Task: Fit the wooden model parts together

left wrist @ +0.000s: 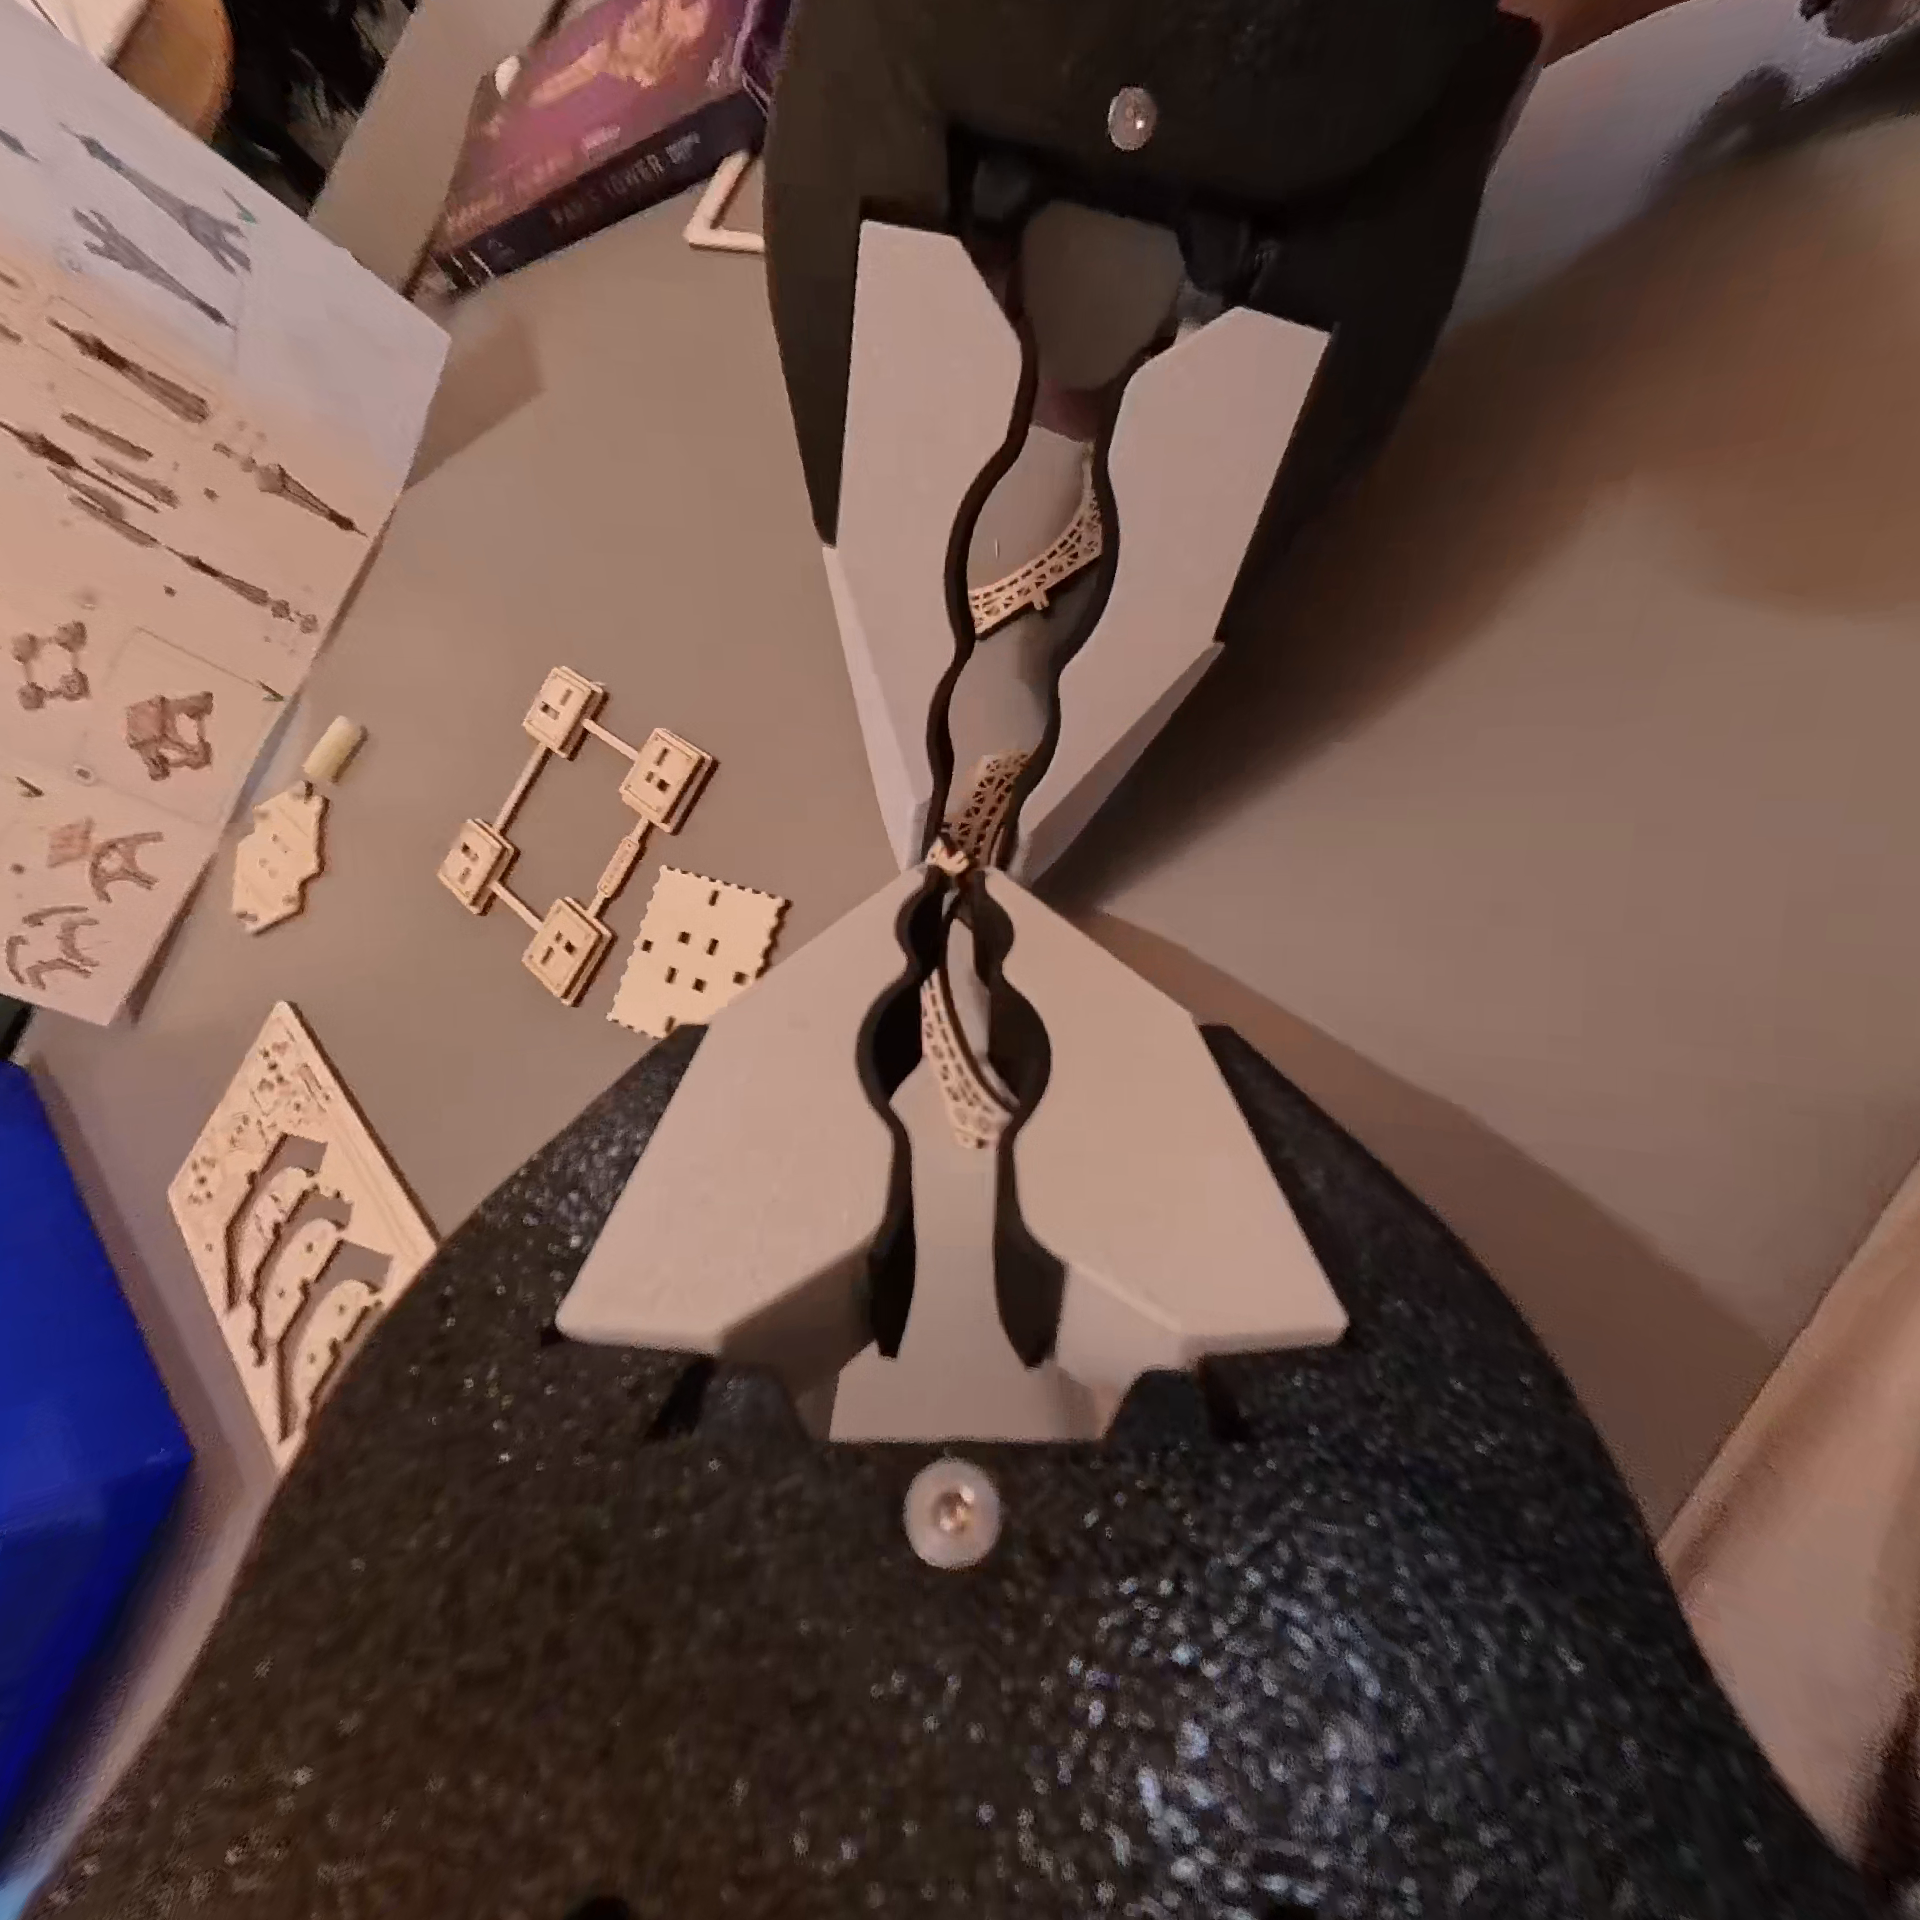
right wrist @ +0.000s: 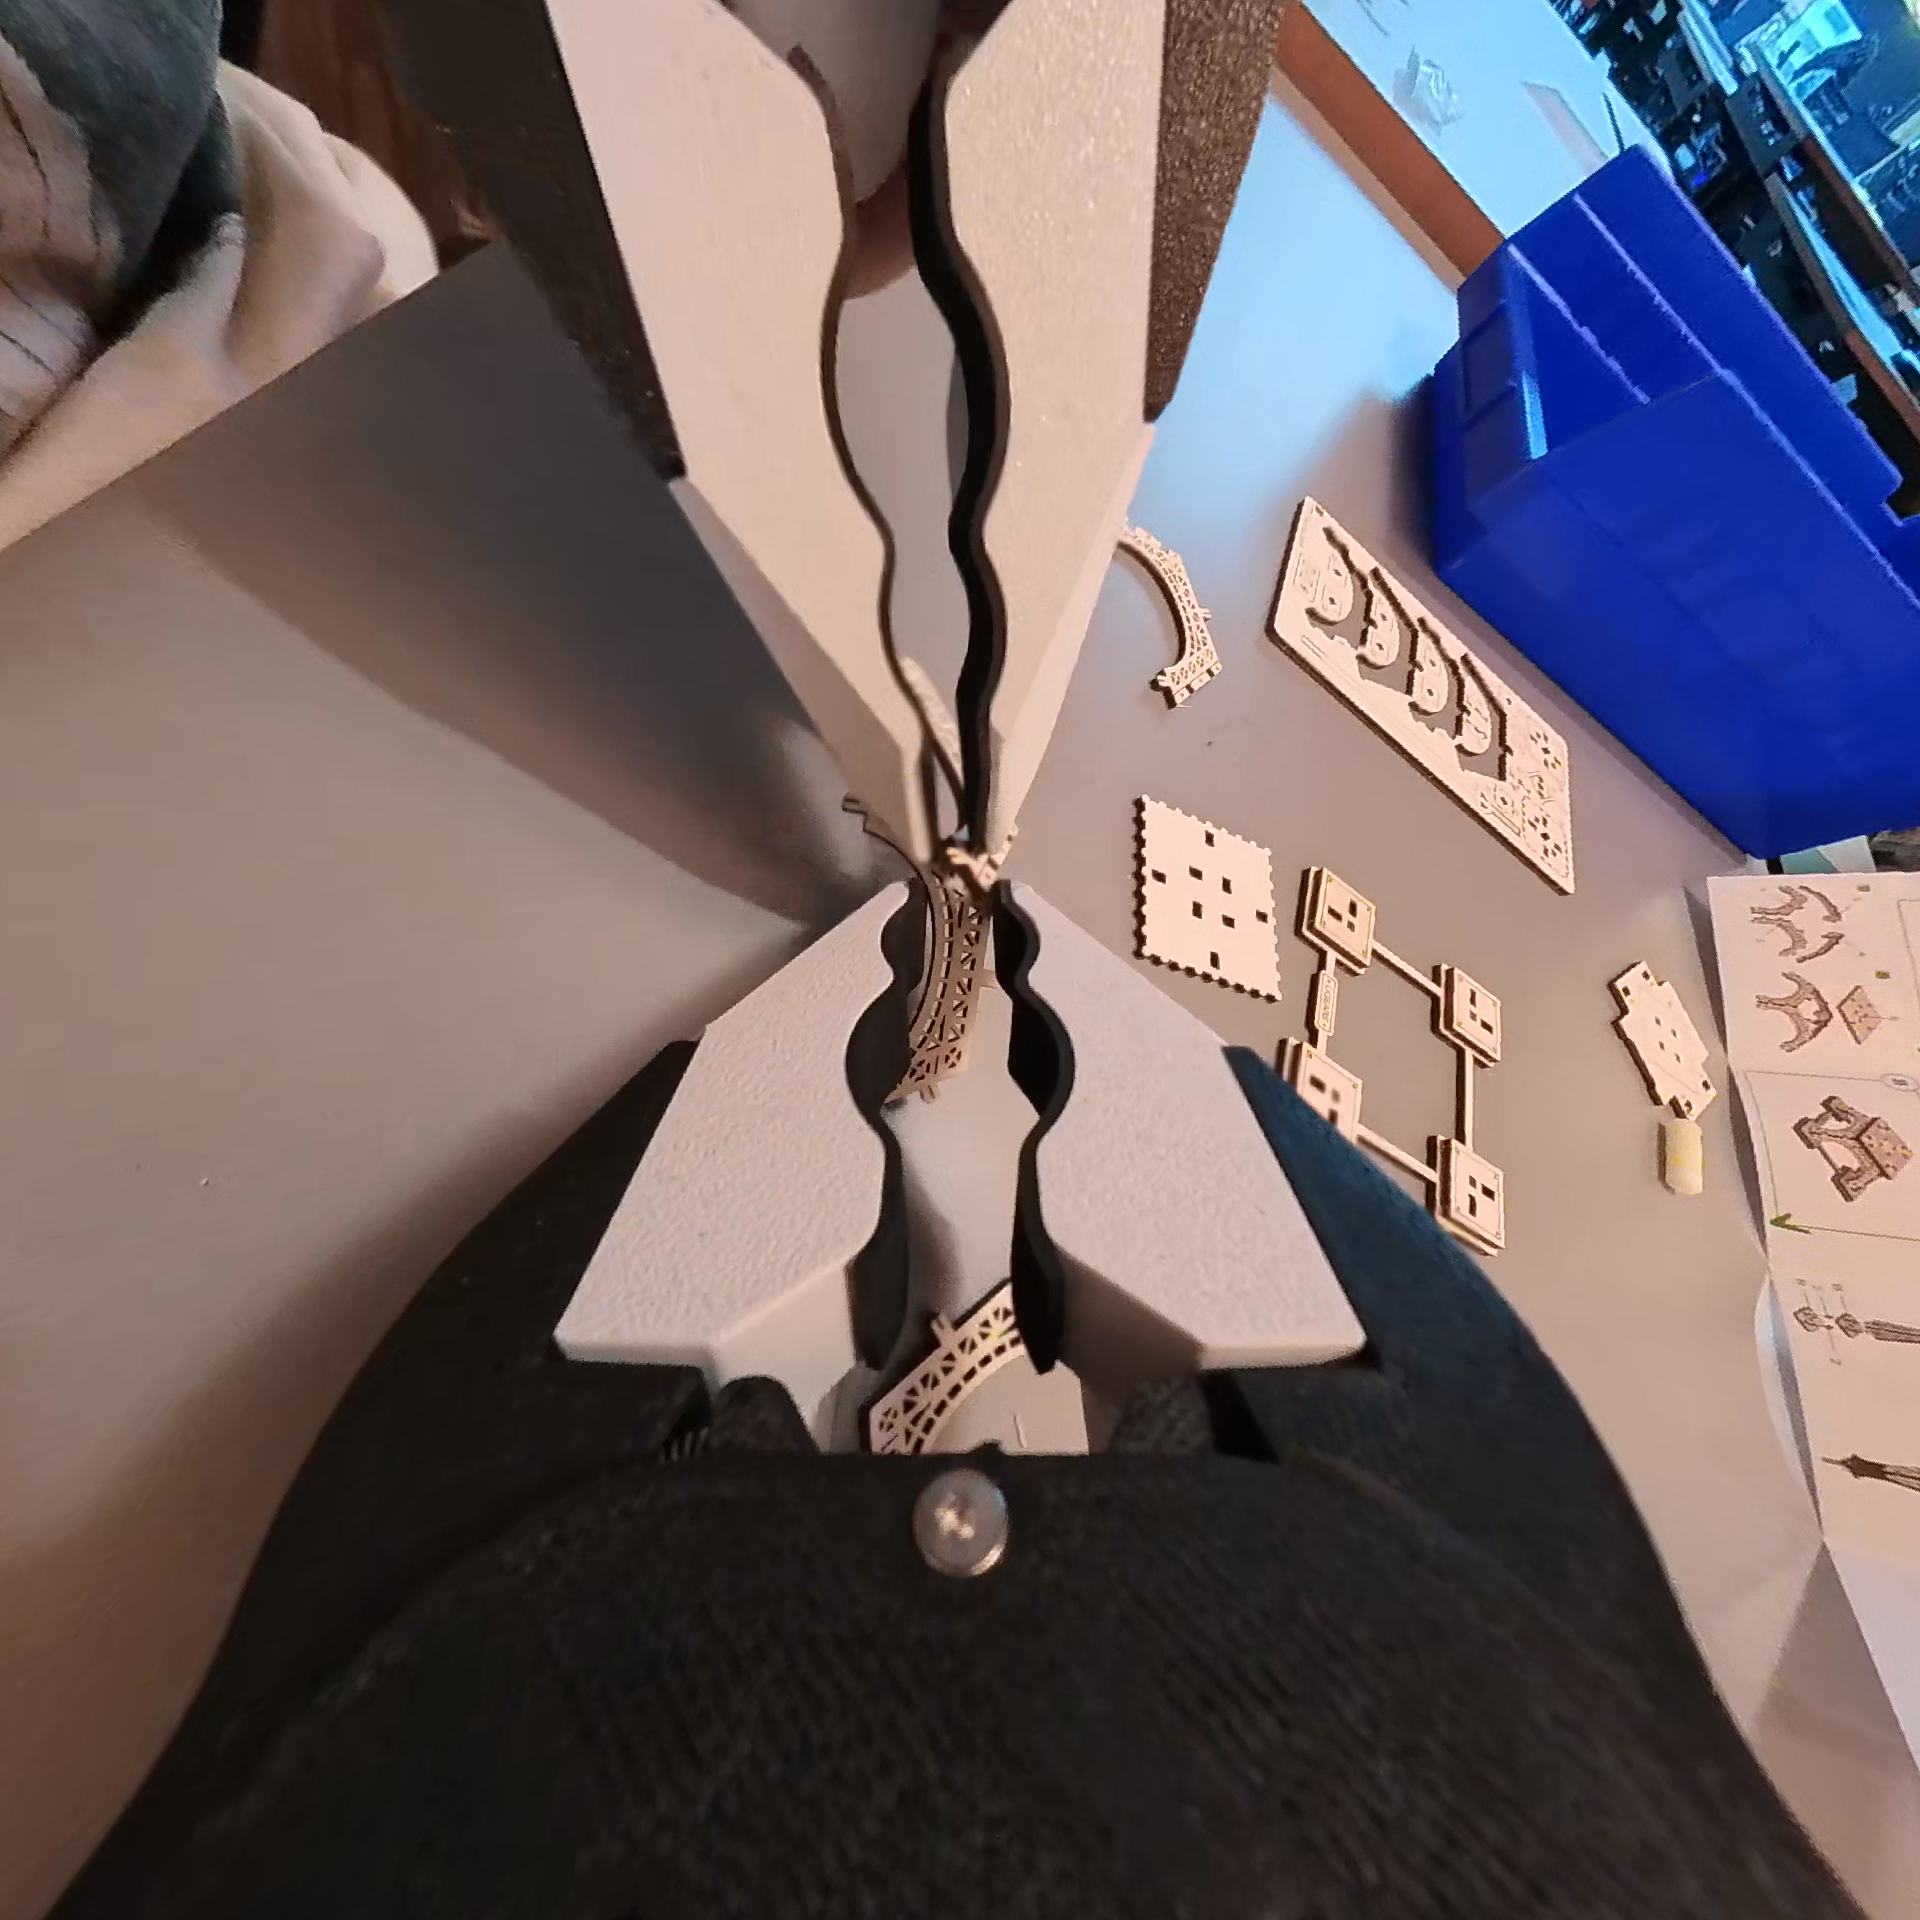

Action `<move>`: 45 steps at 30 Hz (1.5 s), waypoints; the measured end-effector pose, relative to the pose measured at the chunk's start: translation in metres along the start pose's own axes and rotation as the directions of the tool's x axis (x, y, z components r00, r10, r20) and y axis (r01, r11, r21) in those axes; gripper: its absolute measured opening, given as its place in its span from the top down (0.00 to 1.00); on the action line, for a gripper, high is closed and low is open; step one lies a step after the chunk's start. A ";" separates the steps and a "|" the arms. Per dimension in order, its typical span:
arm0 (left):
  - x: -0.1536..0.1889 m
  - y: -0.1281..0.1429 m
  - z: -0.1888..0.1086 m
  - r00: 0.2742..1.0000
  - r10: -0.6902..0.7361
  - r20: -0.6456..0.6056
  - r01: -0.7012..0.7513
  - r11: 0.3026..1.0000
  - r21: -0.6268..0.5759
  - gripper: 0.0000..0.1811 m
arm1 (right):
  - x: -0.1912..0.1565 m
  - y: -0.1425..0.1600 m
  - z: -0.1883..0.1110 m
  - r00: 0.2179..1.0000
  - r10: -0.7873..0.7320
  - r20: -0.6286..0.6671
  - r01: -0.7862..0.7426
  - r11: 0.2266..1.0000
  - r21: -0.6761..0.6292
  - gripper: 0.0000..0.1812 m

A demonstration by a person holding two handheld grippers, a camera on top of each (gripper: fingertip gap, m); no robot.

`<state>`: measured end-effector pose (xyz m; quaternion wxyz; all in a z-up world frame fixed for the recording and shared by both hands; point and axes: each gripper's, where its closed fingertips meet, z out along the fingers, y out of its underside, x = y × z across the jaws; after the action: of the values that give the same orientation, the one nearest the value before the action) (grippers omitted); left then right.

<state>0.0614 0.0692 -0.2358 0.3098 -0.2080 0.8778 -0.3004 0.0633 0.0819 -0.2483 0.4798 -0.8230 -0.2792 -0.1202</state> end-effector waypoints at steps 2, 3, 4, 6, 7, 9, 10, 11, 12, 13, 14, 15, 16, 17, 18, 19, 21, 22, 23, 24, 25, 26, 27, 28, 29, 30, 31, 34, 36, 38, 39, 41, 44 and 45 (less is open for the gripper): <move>-0.004 0.000 -0.002 1.000 0.022 0.005 -0.023 1.000 0.021 0.99 | 0.003 -0.003 -0.001 1.000 0.002 -0.014 -0.001 1.000 0.012 0.94; -0.004 -0.001 -0.001 1.000 0.027 -0.002 -0.027 0.999 0.038 0.99 | 0.003 -0.003 -0.002 1.000 0.002 -0.014 -0.002 1.000 0.011 0.94; -0.006 -0.001 -0.001 1.000 0.025 -0.004 -0.025 0.998 0.059 1.00 | 0.004 -0.002 -0.002 1.000 0.000 -0.022 0.000 1.000 0.008 0.94; -0.007 -0.003 0.000 0.999 0.032 -0.006 -0.031 0.995 0.099 1.00 | 0.005 -0.001 -0.002 1.000 0.000 -0.029 0.001 1.000 0.002 0.94; -0.008 -0.004 -0.001 0.999 0.050 0.005 -0.050 0.991 0.127 1.00 | 0.007 -0.001 -0.003 0.999 0.007 -0.036 -0.006 1.000 0.009 0.94; -0.013 -0.009 -0.005 0.995 0.094 0.037 -0.099 0.977 0.188 1.00 | 0.011 -0.006 -0.006 0.998 0.028 -0.051 -0.026 0.999 0.038 0.94; -0.017 -0.012 -0.008 0.994 0.093 0.054 -0.103 0.969 0.224 1.00 | 0.014 -0.008 -0.008 0.997 0.044 -0.062 -0.041 0.998 0.058 0.94; -0.020 -0.017 -0.014 0.994 0.087 0.060 -0.100 0.954 0.281 1.00 | 0.016 -0.012 -0.011 0.995 0.066 -0.069 -0.060 0.995 0.085 0.94; -0.024 -0.023 -0.021 0.996 0.070 0.060 -0.086 0.934 0.346 1.00 | 0.019 -0.016 -0.014 0.993 0.092 -0.070 -0.083 0.989 0.121 0.94; -0.030 -0.029 -0.029 0.997 0.044 0.059 -0.064 0.911 0.407 1.00 | 0.021 -0.021 -0.017 0.991 0.120 -0.067 -0.108 0.981 0.159 0.94; -0.034 -0.035 -0.038 0.998 0.037 0.054 -0.058 0.878 0.476 1.00 | 0.024 -0.026 -0.019 0.986 0.149 -0.068 -0.134 0.971 0.198 0.94; -0.037 -0.042 -0.048 0.997 0.046 0.060 -0.071 0.835 0.546 1.00 | 0.026 -0.032 -0.022 0.982 0.180 -0.060 -0.161 0.957 0.240 0.94; -0.040 -0.047 -0.058 0.995 0.073 0.075 -0.104 0.792 0.602 1.00 | 0.028 -0.039 -0.026 0.976 0.214 -0.048 -0.192 0.939 0.287 0.94; -0.042 -0.050 -0.066 0.989 0.107 0.099 -0.146 0.756 0.638 1.00 | 0.032 -0.046 -0.030 0.967 0.252 -0.044 -0.223 0.915 0.337 0.94; -0.045 -0.052 -0.072 0.983 0.130 0.128 -0.182 0.730 0.659 1.00 | 0.036 -0.052 -0.035 0.956 0.292 -0.033 -0.257 0.884 0.391 0.94; -0.046 -0.052 -0.074 0.979 0.149 0.140 -0.204 0.716 0.668 1.00 | 0.040 -0.058 -0.040 0.943 0.333 -0.007 -0.296 0.847 0.441 0.94; -0.046 -0.052 -0.074 0.970 0.191 0.150 -0.242 0.699 0.673 1.00 | 0.046 -0.067 -0.048 0.913 0.406 0.047 -0.369 0.768 0.523 0.94; -0.044 -0.053 -0.074 0.960 0.226 0.164 -0.276 0.689 0.670 1.00 | 0.047 -0.070 -0.051 0.903 0.422 0.075 -0.390 0.736 0.553 0.94; -0.041 -0.053 -0.072 0.949 0.263 0.177 -0.312 0.685 0.658 1.00 | 0.047 -0.072 -0.053 0.898 0.429 0.095 -0.402 0.716 0.570 0.94; -0.040 -0.053 -0.069 0.937 0.295 0.188 -0.344 0.685 0.642 1.00 | 0.046 -0.073 -0.054 0.899 0.427 0.100 -0.402 0.709 0.579 0.94; -0.039 -0.053 -0.065 0.927 0.317 0.200 -0.370 0.687 0.626 1.00 | 0.046 -0.073 -0.053 0.901 0.424 0.096 -0.397 0.711 0.580 0.94; -0.038 -0.052 -0.062 0.920 0.335 0.204 -0.387 0.689 0.613 1.00 | 0.047 -0.072 -0.052 0.903 0.420 0.084 -0.389 0.721 0.573 0.94; -0.037 -0.050 -0.059 0.916 0.347 0.200 -0.394 0.695 0.602 1.00 | 0.047 -0.070 -0.052 0.909 0.413 0.064 -0.374 0.737 0.563 0.94; -0.037 -0.048 -0.056 0.916 0.350 0.198 -0.396 0.704 0.590 1.00 | 0.049 -0.067 -0.052 0.916 0.400 0.024 -0.346 0.760 0.550 0.94; -0.037 -0.043 -0.051 0.915 0.358 0.186 -0.397 0.719 0.570 1.00 | 0.054 -0.062 -0.053 0.922 0.384 -0.048 -0.304 0.795 0.525 0.94; -0.033 -0.033 -0.040 0.913 0.383 0.139 -0.396 0.755 0.523 1.00 | 0.060 -0.054 -0.053 0.926 0.351 -0.136 -0.249 0.841 0.480 0.94; -0.028 -0.018 -0.026 0.908 0.414 0.066 -0.399 0.805 0.438 1.00 | 0.063 -0.045 -0.052 0.930 0.295 -0.219 -0.184 0.890 0.416 0.94; -0.015 0.012 0.001 0.868 0.494 -0.044 -0.467 0.843 0.266 1.00 | 0.072 -0.022 -0.048 0.900 0.073 -0.430 0.000 0.986 0.169 0.94; -0.007 0.019 0.009 0.865 0.490 -0.104 -0.457 0.857 0.237 1.00 | 0.073 -0.021 -0.044 0.887 0.044 -0.459 0.020 0.991 0.133 0.94; -0.002 0.025 0.014 0.880 0.446 -0.164 -0.409 0.886 0.217 0.97 | 0.070 -0.026 -0.040 0.897 0.050 -0.440 0.019 0.988 0.151 0.94; -0.003 0.025 0.015 0.891 0.419 -0.174 -0.382 0.900 0.210 0.93 | 0.070 -0.026 -0.039 0.894 0.043 -0.445 0.024 0.989 0.145 0.94; -0.006 0.018 0.009 0.920 0.343 -0.191 -0.296 0.926 0.236 0.85 | 0.070 -0.025 -0.039 0.890 0.025 -0.456 0.038 0.991 0.129 0.94; -0.018 -0.019 -0.017 0.965 0.109 -0.237 -0.013 0.927 0.374 0.85 | 0.080 -0.023 -0.045 0.852 0.019 -0.523 0.043 0.994 0.105 0.94; -0.030 -0.032 -0.025 0.971 -0.019 -0.237 0.116 0.908 0.402 0.87 | 0.082 -0.023 -0.048 0.840 0.014 -0.543 0.046 0.994 0.097 0.94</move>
<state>0.0721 0.0715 -0.1867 0.2335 -0.1325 0.8161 -0.5117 0.1206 0.0783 -0.1692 0.5812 -0.7263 -0.1450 -0.3371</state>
